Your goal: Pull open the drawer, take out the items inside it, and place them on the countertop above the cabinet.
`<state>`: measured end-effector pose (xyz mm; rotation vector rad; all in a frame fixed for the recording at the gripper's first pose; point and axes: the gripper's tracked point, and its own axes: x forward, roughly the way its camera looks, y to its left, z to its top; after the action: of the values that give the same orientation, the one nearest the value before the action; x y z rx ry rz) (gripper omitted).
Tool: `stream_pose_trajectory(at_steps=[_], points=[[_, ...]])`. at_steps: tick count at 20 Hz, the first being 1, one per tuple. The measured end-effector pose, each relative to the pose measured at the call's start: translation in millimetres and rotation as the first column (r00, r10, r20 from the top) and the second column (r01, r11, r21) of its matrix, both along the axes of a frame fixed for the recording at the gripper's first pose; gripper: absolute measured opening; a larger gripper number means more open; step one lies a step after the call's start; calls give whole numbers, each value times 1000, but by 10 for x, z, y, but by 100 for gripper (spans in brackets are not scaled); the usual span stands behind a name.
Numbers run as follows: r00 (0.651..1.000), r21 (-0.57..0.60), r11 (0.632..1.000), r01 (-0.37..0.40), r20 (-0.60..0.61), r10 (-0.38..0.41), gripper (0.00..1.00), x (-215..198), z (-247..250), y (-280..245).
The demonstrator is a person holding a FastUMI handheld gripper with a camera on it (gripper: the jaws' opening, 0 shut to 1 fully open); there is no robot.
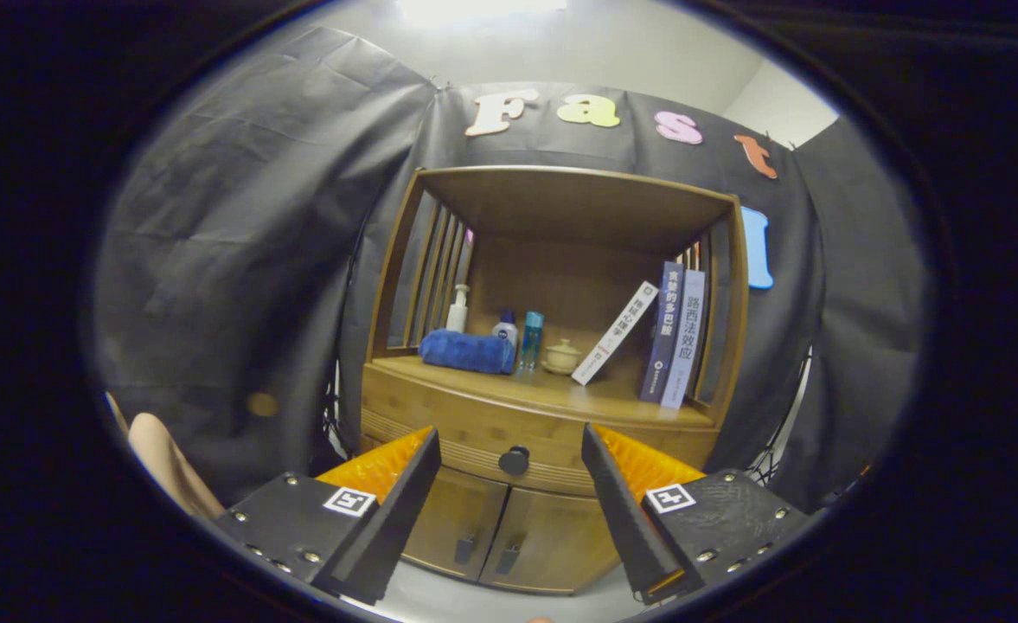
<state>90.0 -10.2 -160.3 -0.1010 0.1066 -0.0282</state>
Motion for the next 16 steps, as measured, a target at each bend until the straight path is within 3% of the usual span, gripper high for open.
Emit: stream_pose_trajectory(at_steps=[4, 7, 16], points=[[1000, -40, 999, -29, -3, 29, 98, 25, -220, 84], [1000, -44, 999, -6, -13, 5, 98, 158, -348, -9], [989, -43, 997, 61, -135, -66, 97, 1167, -1103, -154]])
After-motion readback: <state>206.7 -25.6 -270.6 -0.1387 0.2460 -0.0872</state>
